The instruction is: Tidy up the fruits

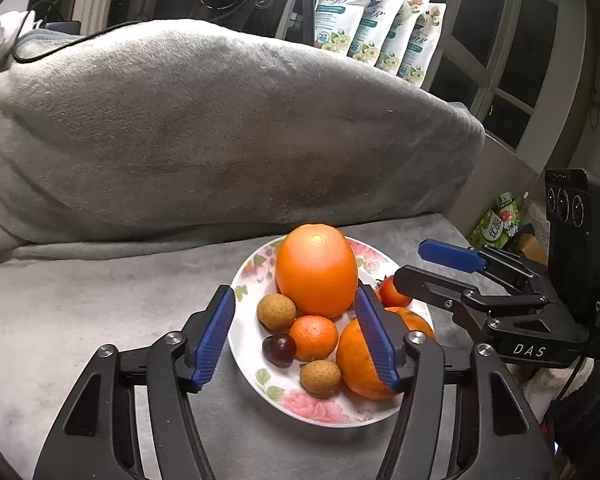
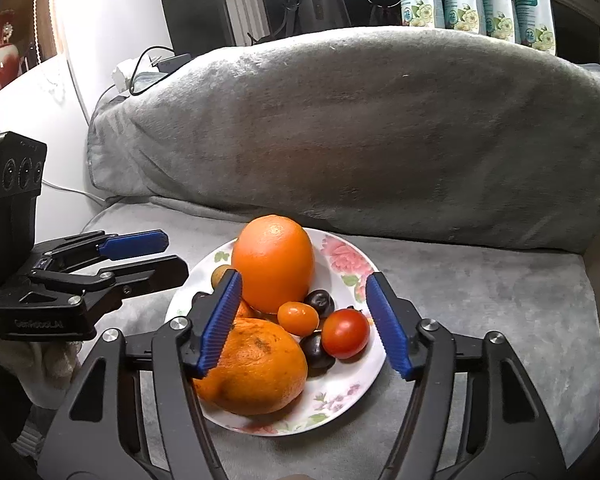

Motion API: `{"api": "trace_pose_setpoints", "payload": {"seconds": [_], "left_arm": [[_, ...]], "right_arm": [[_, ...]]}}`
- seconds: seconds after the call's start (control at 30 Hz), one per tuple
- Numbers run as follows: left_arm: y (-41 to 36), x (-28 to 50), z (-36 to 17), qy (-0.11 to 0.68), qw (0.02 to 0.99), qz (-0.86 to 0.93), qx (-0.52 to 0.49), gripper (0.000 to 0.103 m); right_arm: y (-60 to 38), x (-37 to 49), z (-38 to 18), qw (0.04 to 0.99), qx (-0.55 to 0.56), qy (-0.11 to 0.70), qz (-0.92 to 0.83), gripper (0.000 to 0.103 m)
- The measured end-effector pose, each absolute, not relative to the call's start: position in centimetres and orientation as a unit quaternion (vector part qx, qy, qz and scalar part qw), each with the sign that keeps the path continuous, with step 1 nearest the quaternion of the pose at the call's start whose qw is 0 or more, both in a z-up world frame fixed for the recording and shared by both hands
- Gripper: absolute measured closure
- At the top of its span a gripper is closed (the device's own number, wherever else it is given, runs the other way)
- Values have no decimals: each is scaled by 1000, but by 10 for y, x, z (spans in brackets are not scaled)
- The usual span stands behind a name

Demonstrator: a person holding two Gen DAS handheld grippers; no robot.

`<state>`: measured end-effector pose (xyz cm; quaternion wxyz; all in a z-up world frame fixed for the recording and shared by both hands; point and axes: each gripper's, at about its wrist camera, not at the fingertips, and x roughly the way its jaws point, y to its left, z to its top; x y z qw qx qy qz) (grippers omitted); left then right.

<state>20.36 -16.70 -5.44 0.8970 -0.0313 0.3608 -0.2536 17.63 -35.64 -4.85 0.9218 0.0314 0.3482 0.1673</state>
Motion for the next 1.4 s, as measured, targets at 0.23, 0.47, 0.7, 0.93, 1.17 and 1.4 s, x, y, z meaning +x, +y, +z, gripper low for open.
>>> {"api": "trace_pose_setpoints", "payload": {"seconds": [0.23, 0.47, 0.7, 0.93, 1.17, 1.4], "left_arm": [[-167, 204, -54, 360, 901, -239, -30, 24], [-168, 204, -55, 364, 901, -233, -20, 24], [-170, 205, -54, 367, 902, -227, -16, 23], [-171, 202, -54, 367, 904, -220, -7, 23], [-173, 201, -52, 366, 907, -207, 10, 23], [-173, 199, -51, 364, 909, -202, 13, 23]], "right_arm": [[-361, 175, -45, 929, 33, 337, 146, 14], [-364, 176, -45, 930, 32, 340, 136, 13], [-362, 178, -46, 929, 33, 344, 137, 13], [-364, 179, -48, 928, 37, 348, 131, 12], [-368, 175, -46, 930, 41, 343, 128, 4], [-366, 176, -46, 928, 36, 348, 128, 4]]}}
